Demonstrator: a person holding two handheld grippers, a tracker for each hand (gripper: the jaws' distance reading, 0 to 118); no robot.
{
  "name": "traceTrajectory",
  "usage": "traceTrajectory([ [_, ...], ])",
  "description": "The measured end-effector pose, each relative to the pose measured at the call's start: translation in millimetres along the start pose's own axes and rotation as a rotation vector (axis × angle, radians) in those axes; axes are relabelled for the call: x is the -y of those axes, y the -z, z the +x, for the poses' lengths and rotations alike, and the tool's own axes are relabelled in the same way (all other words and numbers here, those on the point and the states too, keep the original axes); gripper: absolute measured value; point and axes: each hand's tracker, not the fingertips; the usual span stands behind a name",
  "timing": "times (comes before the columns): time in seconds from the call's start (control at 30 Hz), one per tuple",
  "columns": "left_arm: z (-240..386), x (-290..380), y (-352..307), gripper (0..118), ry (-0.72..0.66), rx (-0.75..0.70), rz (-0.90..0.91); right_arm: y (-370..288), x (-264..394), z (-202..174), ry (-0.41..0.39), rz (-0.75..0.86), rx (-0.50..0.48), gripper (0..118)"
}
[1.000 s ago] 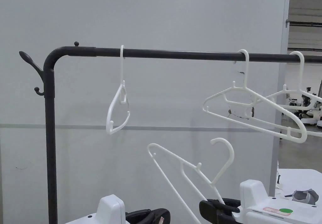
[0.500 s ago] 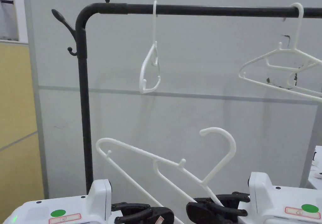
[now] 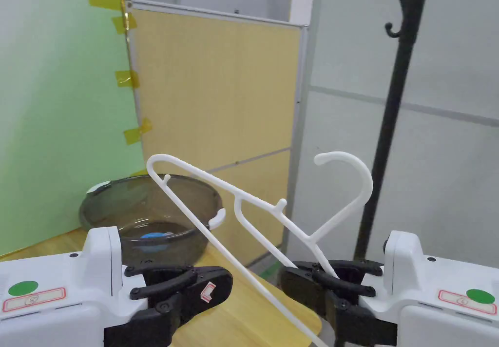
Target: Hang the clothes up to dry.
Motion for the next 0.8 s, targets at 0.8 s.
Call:
traceTrajectory([
  [0.8,92,104,-248,2,-0.161,-1.002,0.109,346,3,-148,-0.065,-0.057,-0.765,6],
])
